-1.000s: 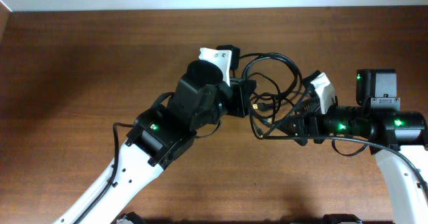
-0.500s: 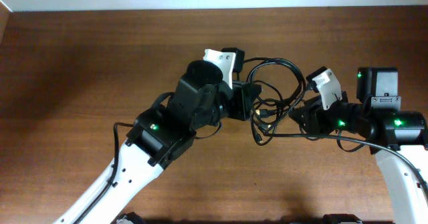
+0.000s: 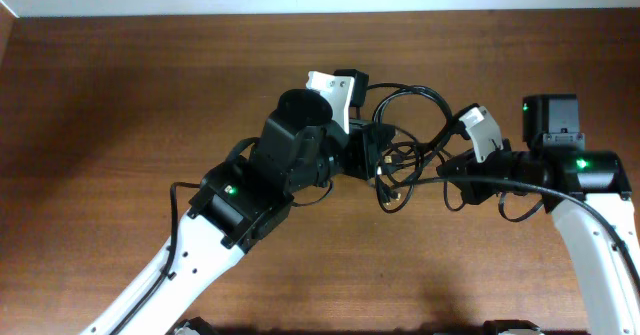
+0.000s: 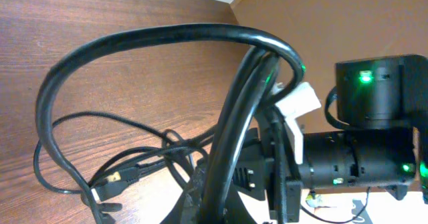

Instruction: Untangle cables

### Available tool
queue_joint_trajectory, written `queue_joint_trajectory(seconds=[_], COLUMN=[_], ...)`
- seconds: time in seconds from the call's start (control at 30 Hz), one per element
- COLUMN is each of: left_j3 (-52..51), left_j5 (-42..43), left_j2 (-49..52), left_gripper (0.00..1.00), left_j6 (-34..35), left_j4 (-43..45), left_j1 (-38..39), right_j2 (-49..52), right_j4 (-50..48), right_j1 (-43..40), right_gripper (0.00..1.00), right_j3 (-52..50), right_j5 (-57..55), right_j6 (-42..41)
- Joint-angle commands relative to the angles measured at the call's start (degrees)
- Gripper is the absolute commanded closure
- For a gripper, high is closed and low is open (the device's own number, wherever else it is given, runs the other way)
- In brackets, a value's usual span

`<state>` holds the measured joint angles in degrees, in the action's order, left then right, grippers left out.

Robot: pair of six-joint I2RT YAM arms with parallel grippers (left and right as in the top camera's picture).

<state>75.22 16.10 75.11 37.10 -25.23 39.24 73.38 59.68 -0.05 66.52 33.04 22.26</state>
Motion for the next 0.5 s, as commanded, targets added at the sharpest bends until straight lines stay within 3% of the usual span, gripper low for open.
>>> queue_joint_trajectory(seconds=[0.0,0.3,0.47], left_j3=[0.3,0.3,0.3], left_j5=[0.0,-17.5,-21.8], left_j2=[-0.8,-0.8,-0.5], left_gripper=[1.0,1.0,1.0], left_j6=[-0.3,-0.3,-0.3], left_j4=[0.9,-9.5,-15.0], left_j1=[-0.1,-0.1,-0.1], right_j2=[0.2,-4.1,-7.7], right_j4=[0.1,-1.7,-3.7], right_j1=[0.4,0.4,0.4], right_gripper=[0.96,0.96,0.96], right_j3=[-0.3,0.7,2.5], right_j5=[3.9,17.1,21.7], right_j6=[0.0,0.0,0.0])
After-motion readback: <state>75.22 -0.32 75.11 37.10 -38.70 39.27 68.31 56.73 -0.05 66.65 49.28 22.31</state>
